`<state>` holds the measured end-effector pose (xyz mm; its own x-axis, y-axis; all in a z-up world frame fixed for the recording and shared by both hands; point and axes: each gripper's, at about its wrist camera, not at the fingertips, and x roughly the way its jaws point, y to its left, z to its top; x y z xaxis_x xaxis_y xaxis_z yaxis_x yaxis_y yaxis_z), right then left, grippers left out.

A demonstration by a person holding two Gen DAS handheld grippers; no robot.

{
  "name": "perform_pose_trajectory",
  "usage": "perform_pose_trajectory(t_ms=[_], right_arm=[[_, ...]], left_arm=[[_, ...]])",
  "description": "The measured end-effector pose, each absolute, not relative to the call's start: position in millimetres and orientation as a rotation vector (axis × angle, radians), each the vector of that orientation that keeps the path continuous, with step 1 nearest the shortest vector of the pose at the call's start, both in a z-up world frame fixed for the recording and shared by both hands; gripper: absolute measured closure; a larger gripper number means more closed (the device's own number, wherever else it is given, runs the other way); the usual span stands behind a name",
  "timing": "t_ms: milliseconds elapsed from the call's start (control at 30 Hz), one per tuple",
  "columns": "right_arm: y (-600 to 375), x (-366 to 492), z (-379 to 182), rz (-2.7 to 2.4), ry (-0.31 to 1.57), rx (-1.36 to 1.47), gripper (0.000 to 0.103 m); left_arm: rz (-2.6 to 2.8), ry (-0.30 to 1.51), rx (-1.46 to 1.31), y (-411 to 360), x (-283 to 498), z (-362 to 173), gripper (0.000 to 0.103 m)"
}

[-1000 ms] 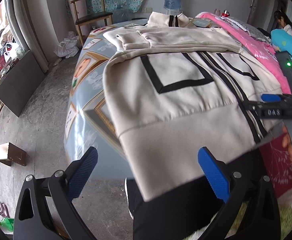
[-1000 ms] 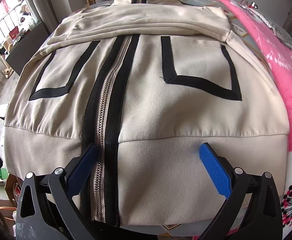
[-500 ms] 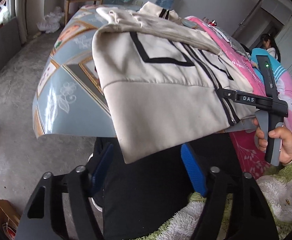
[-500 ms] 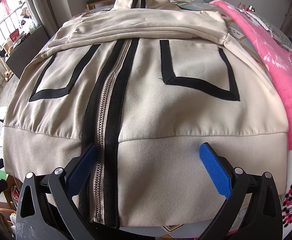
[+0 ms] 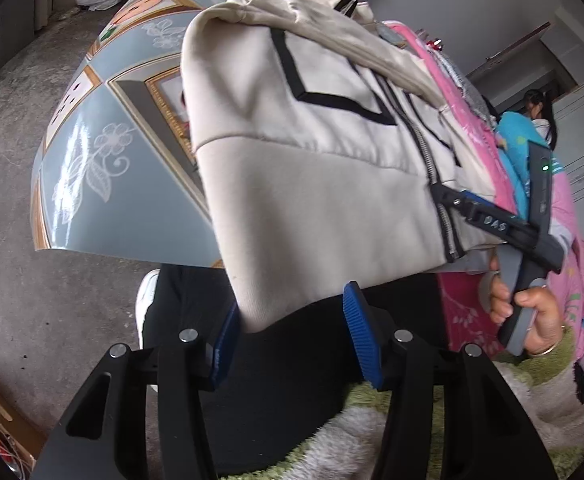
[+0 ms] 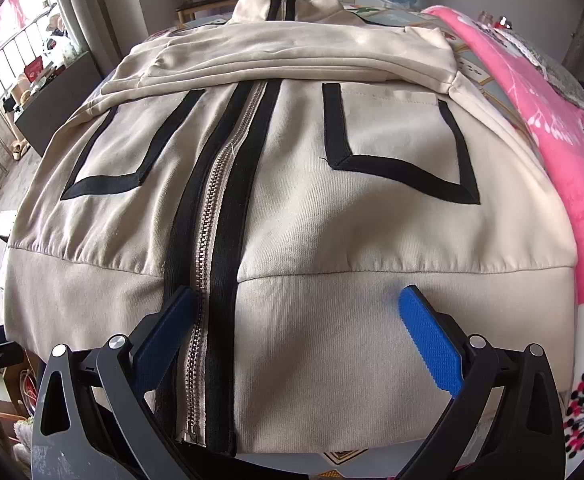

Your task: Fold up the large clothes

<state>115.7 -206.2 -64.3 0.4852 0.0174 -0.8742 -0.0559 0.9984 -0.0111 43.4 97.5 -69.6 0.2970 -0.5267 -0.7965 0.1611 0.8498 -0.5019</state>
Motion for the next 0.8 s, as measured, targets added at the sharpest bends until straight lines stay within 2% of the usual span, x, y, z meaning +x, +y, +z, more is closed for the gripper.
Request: perform_pose_trajectory(t_ms=[267,800], right_arm=[[-208,114,-64,0.072,1.042,-0.055,0.006],[-224,92,-50,0.112,1.008,-0.067,0.007]], left_arm=[[-0.497,1.126,-0.412,93,39,-46,0.058],[-0.373,1.173,-0.503,102,55,-64,0.058]])
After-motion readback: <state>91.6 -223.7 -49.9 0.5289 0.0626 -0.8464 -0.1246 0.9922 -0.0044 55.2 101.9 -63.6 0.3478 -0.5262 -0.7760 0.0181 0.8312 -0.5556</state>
